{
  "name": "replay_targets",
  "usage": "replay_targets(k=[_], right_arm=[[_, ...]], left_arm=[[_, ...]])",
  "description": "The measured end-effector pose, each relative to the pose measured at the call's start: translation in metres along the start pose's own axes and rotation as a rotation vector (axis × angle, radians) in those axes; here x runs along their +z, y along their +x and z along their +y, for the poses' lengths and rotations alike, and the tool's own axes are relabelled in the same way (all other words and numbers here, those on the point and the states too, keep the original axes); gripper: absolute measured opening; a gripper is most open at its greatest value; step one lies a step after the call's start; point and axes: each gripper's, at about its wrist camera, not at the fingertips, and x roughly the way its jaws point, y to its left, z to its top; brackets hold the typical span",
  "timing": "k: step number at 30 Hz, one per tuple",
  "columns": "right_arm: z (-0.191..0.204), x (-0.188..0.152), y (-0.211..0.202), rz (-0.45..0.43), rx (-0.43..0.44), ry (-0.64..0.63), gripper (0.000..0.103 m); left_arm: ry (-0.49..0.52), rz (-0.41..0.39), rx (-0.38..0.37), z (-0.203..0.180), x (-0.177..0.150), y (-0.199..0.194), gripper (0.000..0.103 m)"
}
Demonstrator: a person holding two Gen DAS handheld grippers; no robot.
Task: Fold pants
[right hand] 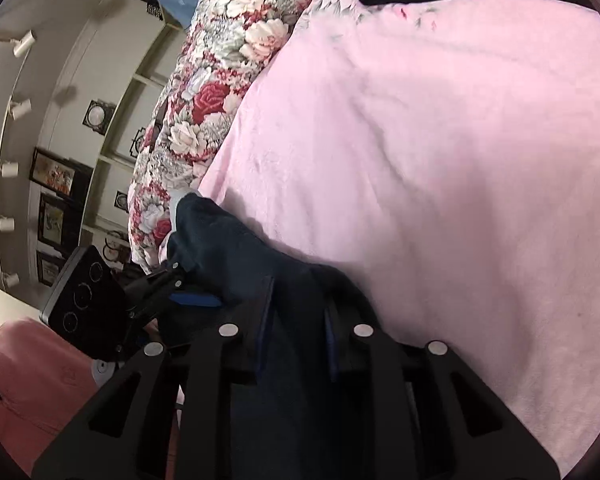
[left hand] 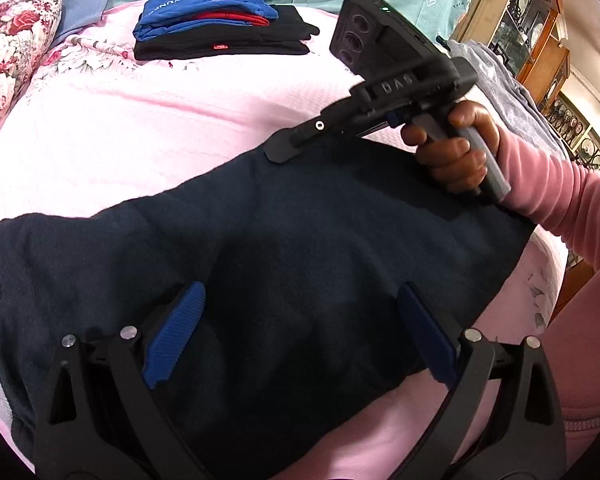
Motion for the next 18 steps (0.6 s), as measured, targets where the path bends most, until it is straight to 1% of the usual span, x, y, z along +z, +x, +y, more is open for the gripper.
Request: replay_targets(k=[2, 3, 5, 6, 7, 8, 9, 10, 11, 12, 13, 15, 16, 17, 18], right_arm=[[0.001, -0.003, -0.003, -0.014, -0.033, -0.010, 0.019], [0.003, -0.005, -0.004, -0.019, -0.049, -0.022, 0.017], [0.002, -0.008, -0.006, -0.029, -0.063, -0.029, 0.017], [0.002, -0.008, -0.005, -0.032, -0.062, -0.028, 0.016], [-0.002, -0.008, -0.005, -0.034, -0.063, -0.027, 0.014], [-0.005, -0.008, -0.003, -0.035, -0.072, -0.023, 0.012], [-0.008, -0.008, -0.004, -0.044, -0.065, -0.013, 0.010], [-0.009, -0.008, -0.005, -0.048, -0.055, -0.001, 0.010], [-0.007, -0.009, -0.006, -0.052, -0.066, 0.004, 0.010], [-0.003, -0.011, -0.010, -0.057, -0.095, -0.002, 0.013], [0.006, -0.015, -0.017, -0.079, -0.155, -0.016, 0.015], [0.026, -0.024, -0.035, -0.157, -0.234, -0.047, 0.028], [0.044, -0.034, -0.050, -0.217, -0.244, -0.079, 0.031], [0.057, -0.043, -0.058, -0.256, -0.232, -0.103, 0.038], [0.068, -0.052, -0.063, -0.289, -0.207, -0.125, 0.049]], left_arm=[[-0.015, -0.012, -0.032, 0.005, 0.003, -0.010, 0.098], [-0.028, -0.045, -0.035, 0.013, 0.007, -0.021, 0.098], [-0.072, -0.096, 0.004, 0.031, 0.013, -0.036, 0.098], [-0.121, -0.086, 0.037, 0.049, 0.015, -0.037, 0.098], [-0.166, -0.058, 0.058, 0.065, 0.016, -0.033, 0.098], [-0.224, -0.020, 0.059, 0.082, 0.013, -0.026, 0.093], [-0.276, -0.013, 0.014, 0.098, 0.008, -0.022, 0.090], [-0.277, -0.041, -0.006, 0.101, 0.006, -0.027, 0.087], [-0.272, -0.040, 0.004, 0.102, 0.005, -0.029, 0.079], [-0.270, -0.036, 0.023, 0.101, 0.003, -0.032, 0.077], [-0.273, -0.038, 0.029, 0.100, 0.002, -0.035, 0.077], [-0.281, -0.029, 0.053, 0.097, 0.004, -0.040, 0.077], [-0.282, -0.032, 0.069, 0.094, 0.004, -0.045, 0.077], [-0.281, -0.041, 0.085, 0.091, 0.003, -0.051, 0.078], [-0.267, -0.053, 0.114, 0.082, 0.004, -0.058, 0.092]])
